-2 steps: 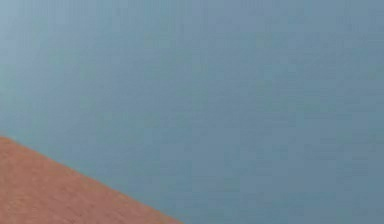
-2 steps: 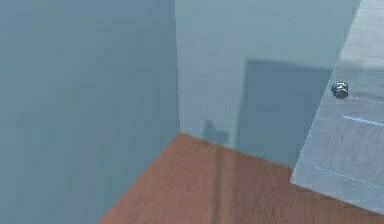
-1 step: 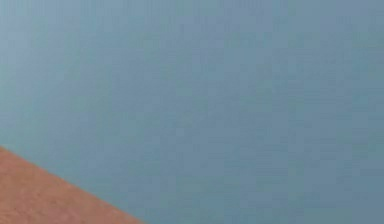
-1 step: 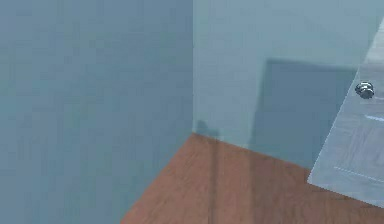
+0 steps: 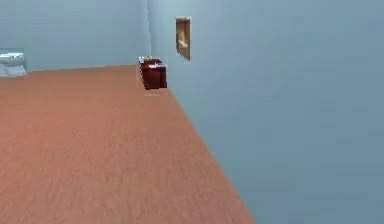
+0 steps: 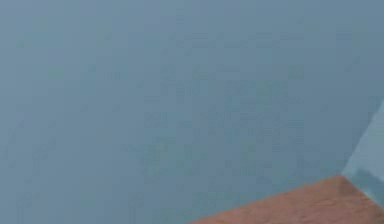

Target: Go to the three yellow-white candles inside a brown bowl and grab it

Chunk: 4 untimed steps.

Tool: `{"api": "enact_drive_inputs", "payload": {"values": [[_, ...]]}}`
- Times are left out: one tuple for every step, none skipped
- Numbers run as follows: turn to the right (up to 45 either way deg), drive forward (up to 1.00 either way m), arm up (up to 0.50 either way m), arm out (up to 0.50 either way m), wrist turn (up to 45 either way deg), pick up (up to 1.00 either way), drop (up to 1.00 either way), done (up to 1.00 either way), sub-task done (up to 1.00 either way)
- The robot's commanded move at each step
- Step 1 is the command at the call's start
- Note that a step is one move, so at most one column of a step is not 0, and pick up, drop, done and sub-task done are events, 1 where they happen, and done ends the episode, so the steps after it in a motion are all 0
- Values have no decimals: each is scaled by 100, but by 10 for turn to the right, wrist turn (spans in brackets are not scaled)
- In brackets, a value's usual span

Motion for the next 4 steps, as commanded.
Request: {"api": "enact_drive_inputs", "payload": {"values": [[-150, 0, 0, 0, 0, 0, 0, 0, 0], [0, 100, 0, 0, 0, 0, 0, 0, 0], [0, 100, 0, 0, 0, 0, 0, 0, 0], [-30, 0, 0, 0, 0, 0, 0, 0, 0]]}}
